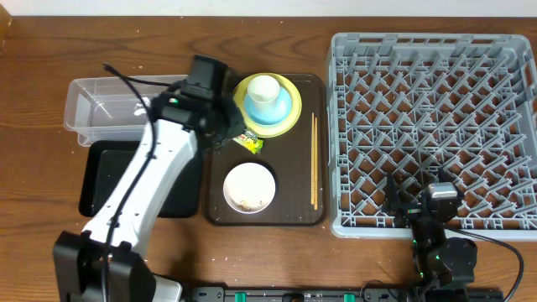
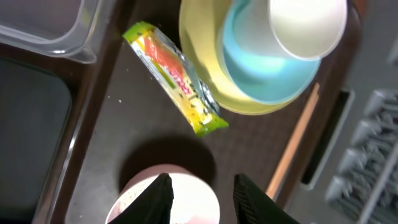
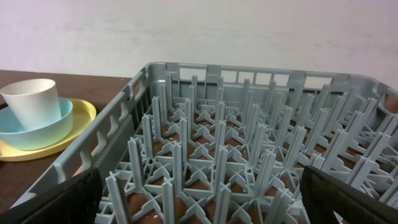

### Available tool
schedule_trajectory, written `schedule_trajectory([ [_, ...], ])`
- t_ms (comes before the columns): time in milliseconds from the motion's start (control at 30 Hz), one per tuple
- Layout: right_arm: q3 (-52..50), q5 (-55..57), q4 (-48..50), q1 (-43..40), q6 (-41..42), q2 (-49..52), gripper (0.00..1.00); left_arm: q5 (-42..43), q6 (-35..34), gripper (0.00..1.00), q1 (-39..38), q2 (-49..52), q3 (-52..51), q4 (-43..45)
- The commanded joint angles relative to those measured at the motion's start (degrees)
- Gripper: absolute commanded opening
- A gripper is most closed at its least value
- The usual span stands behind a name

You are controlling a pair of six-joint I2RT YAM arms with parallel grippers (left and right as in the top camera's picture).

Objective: Sort waste into correct bins and load items into the dishwasher rack
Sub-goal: 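Reach the left gripper to the yellow snack wrapper and grasp it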

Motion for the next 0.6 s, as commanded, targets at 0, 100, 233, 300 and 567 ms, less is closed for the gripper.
schedule_trajectory([
  [0, -0.09, -0.24, -0.22, 0.52, -0.37, -0.31, 0.99, -8.48, -6.01, 0.35, -2.36, 1.62, -0.48, 1.64],
  [100, -0.09, -0.24, -0.22, 0.52, -0.37, -0.31, 0.99, -9.33, -6.03, 0.35, -3.56, 3.17, -0.48, 4.35],
  [233, -0.09, -0.22, -0.22, 0.52, -0.37, -0.28, 0.99, -9.7, -6.03, 0.35, -4.04, 6.12, -0.48, 7.06],
  [300, -0.09, -0.24, -0.22, 0.52, -0.37, -0.28, 0.99, -9.7, -6.03, 0.35, -4.02, 7.89, -0.48, 7.8],
  [567, -0.09, -0.24, -0.22, 0.52, -0.37, -0.28, 0.99, -9.7, -6.03, 0.35, -4.02, 13.42, -0.48, 9.49],
])
